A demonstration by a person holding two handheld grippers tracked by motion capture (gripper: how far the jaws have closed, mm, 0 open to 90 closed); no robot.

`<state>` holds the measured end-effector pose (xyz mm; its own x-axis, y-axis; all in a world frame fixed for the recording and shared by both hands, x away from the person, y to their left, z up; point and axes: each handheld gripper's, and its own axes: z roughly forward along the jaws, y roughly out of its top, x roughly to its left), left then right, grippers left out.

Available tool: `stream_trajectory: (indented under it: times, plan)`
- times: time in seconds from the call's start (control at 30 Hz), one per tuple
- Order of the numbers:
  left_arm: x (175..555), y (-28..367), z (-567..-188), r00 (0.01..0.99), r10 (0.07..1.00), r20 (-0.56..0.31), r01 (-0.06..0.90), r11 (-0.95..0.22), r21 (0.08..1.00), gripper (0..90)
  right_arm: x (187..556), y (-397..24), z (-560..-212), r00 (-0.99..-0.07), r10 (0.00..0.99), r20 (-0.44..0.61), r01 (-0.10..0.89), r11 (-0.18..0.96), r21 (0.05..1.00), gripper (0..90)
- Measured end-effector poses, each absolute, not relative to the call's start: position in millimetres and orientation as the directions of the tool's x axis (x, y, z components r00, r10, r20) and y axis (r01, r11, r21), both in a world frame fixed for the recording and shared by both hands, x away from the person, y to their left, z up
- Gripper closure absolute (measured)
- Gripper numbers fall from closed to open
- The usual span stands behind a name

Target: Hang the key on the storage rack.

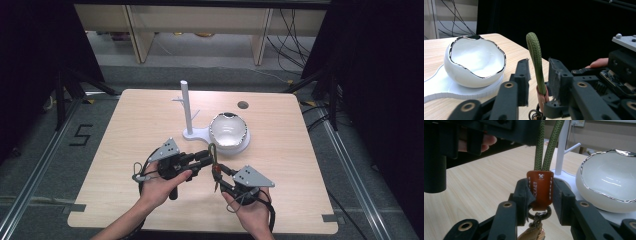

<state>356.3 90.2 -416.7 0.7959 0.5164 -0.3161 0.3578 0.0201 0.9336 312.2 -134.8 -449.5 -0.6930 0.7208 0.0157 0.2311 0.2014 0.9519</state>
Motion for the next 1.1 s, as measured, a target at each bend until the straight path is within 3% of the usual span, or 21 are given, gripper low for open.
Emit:
stream_trajectory:
  times: [0.27, 0.47, 0.53, 0.8, 1.1]
  plan:
    - [355.6, 89.9, -415.5, 0.789, 0.527, -0.316, 0.360, 0.021, 0.933, 82.5, 311.8, -132.2, -451.1, -0.700, 0.713, 0.021, 0.239, 0.206, 0.949, 67.7]
    - [352.7, 89.1, -411.9, 0.805, 0.529, -0.268, 0.321, -0.009, 0.947, 83.2, 312.9, -132.3, -450.9, -0.701, 0.714, 0.004, 0.215, 0.206, 0.955, 67.2]
    - [351.7, 88.7, -410.1, 0.813, 0.529, -0.244, 0.301, -0.022, 0.953, 83.4, 310.3, -131.6, -448.9, -0.688, 0.725, 0.032, 0.255, 0.200, 0.946, 64.7]
    - [351.1, 97.1, -403.9, 0.801, 0.579, -0.149, 0.223, -0.058, 0.973, 83.4, 311.9, -133.9, -449.5, -0.699, 0.715, 0.018, 0.255, 0.226, 0.940, 54.4]
    - [354.3, 119.7, -400.7, 0.753, 0.643, -0.137, 0.223, -0.053, 0.973, 83.4, 313.2, -140.6, -454.2, -0.685, 0.729, 0.001, 0.264, 0.247, 0.932, 48.5]
